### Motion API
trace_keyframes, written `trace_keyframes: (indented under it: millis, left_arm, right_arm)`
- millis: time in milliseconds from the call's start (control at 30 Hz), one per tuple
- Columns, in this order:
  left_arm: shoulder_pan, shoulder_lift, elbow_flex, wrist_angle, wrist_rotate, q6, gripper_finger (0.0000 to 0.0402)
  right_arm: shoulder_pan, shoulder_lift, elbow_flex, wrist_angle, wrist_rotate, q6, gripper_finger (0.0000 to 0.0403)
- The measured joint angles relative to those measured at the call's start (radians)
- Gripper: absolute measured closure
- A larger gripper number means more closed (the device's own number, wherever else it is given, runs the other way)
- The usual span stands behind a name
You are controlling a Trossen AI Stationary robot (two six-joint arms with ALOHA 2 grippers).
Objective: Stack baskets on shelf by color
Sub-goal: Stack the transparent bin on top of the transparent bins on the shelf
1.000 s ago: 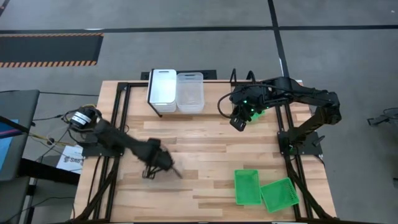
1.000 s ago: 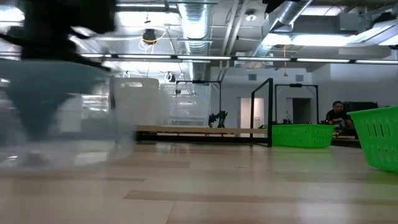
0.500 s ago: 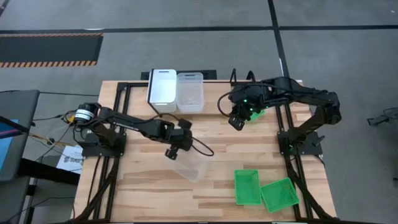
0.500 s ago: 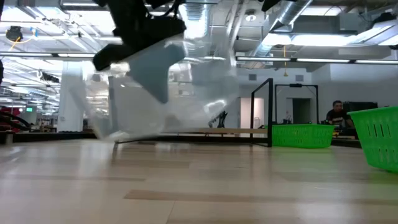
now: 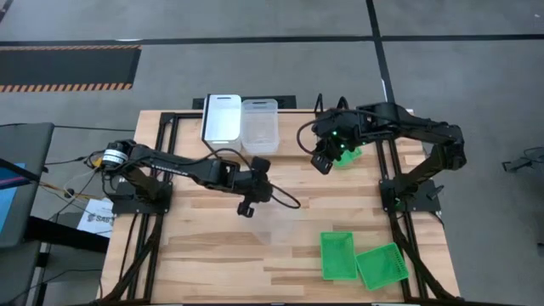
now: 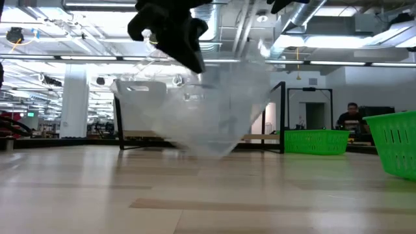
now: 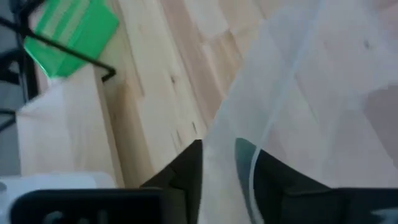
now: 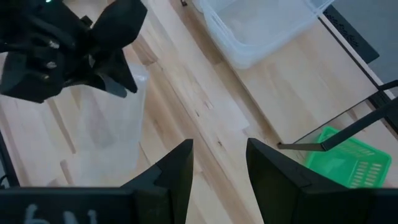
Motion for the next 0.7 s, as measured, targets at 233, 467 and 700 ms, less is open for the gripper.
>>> trace_keyframes:
  millis: [233, 467, 700]
  left_arm:
    - [0.006, -0.007, 0.000, 0.004, -0.010, -0.083, 0.0255]
    - [0.005, -0.012, 0.001, 0.016, -0.032, -0.122, 0.0240]
    - [0.010, -0.099, 0.104, -0.104, -0.199, -0.350, 0.0239]
  right_arm:
    - [-0.017, 0.000, 0.000, 0.018, 0.000, -0.002, 0.0233]
    - [-0.023, 0.000, 0.000, 0.031, 0.000, -0.003, 0.0233]
    - [-0.023, 0.000, -0.123, 0.209, -0.002, 0.080, 0.0233]
